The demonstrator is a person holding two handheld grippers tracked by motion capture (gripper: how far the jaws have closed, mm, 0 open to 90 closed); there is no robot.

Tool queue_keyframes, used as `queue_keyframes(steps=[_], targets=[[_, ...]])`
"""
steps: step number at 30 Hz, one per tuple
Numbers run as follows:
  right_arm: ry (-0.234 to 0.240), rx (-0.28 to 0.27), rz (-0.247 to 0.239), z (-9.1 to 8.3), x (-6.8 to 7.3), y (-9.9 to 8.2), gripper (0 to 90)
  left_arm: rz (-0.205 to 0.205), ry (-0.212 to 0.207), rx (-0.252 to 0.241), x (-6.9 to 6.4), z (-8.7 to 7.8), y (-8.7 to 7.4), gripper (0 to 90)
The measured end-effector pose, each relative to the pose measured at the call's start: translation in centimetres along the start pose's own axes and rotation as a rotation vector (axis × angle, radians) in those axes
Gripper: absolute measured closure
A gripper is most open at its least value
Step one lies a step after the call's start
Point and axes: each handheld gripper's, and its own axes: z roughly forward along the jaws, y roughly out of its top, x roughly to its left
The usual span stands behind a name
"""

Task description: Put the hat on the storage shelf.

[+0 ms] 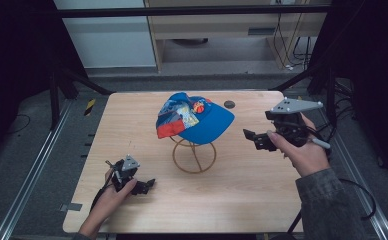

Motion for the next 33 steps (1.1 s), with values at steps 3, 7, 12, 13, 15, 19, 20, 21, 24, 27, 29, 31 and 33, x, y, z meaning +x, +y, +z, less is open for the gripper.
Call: queue_keyframes(steps=[3,7,12,13,15,19,20,21,24,27,29,31,33], targets=[[-0.003,0.002,0.008,0.7,-0.1,-1.8,12.4,-0.001,0.000,0.000,0.0,0.0,0.0,0.0],[0.010,0.010,0.017,1.9,0.0,-3.8,12.6,0.001,-0.001,0.000,0.0,0.0,0.0,0.0],[0.008,0.037,0.020,3.7,0.0,-5.7,12.6,0.001,-0.001,0.000,0.0,0.0,0.0,0.0],[0.005,0.035,0.024,4.0,0.0,-6.0,12.6,0.000,-0.002,0.000,0.0,0.0,0.0,0.0],[0.000,0.037,0.032,4.5,0.0,-6.7,12.6,0.000,-0.002,0.000,0.0,0.0,0.0,0.0],[-0.005,0.051,0.042,5.3,-0.3,-8.0,12.6,-0.001,-0.002,0.000,0.0,0.0,0.0,0.0],[-0.010,0.054,0.045,5.6,-0.4,-8.8,12.5,-0.004,-0.003,-0.003,0.0,0.0,0.0,0.0],[-0.006,0.054,0.047,5.8,-0.4,-9.1,12.5,-0.002,-0.002,-0.002,0.0,0.0,0.0,0.0],[0.015,0.067,0.053,6.5,-0.4,-10.5,11.2,-0.002,-0.004,-0.001,0.0,0.0,0.0,0.0],[0.011,0.085,0.069,7.1,-0.2,-11.9,11.1,-0.001,-0.001,-0.001,0.0,0.0,0.0,0.0],[0.001,0.106,0.072,7.6,-0.2,-13.3,11.0,-0.002,-0.003,-0.002,0.0,0.0,0.0,0.0],[0.006,0.114,0.096,8.1,-0.1,-14.4,10.9,-0.001,-0.001,-0.002,0.0,0.0,0.0,0.0],[0.002,0.123,0.102,8.7,-0.1,-15.6,10.9,-0.001,-0.002,-0.002,0.0,0.0,0.0,0.0]])
